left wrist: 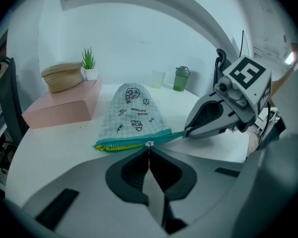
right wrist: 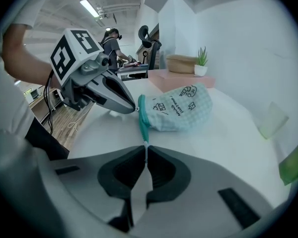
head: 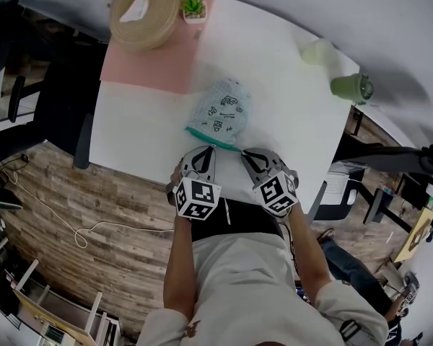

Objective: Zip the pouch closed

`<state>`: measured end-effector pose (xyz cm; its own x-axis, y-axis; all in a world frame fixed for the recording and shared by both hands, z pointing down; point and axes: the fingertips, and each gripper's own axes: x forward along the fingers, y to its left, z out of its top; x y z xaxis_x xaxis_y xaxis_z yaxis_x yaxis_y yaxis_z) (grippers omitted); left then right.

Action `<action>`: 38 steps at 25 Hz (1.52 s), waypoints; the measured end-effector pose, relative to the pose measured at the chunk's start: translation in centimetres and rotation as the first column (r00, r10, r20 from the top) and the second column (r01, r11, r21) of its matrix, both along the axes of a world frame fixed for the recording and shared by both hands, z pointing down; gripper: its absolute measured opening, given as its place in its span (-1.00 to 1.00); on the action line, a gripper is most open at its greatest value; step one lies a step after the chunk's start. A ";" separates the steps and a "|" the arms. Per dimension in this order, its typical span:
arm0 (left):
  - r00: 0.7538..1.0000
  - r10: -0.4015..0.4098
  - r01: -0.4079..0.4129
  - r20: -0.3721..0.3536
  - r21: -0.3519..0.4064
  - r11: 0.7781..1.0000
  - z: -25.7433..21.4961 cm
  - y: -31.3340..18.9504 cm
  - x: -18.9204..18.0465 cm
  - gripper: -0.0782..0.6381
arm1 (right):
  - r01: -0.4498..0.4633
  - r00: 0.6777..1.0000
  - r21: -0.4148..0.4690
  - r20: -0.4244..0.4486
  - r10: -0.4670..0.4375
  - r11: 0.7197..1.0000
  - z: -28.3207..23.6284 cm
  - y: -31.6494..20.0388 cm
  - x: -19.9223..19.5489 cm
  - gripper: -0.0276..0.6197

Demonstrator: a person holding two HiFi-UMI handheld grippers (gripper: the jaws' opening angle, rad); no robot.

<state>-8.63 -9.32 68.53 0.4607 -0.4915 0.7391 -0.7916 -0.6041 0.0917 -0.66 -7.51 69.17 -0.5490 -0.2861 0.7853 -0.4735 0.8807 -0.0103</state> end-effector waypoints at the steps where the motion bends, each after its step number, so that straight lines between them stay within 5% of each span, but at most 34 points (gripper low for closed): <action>1: 1.000 -0.002 0.002 0.002 0.002 1.000 0.0 -0.1 -0.2 -0.79 | -0.003 1.000 -0.001 0.000 0.003 1.000 0.0 0.0 0.0 -0.86; 38: 0.998 -0.058 0.058 0.025 0.021 0.998 0.8 -2.5 -5.8 -0.78 | -0.084 0.995 0.023 -0.059 0.085 0.996 0.5 -0.2 1.0 -0.85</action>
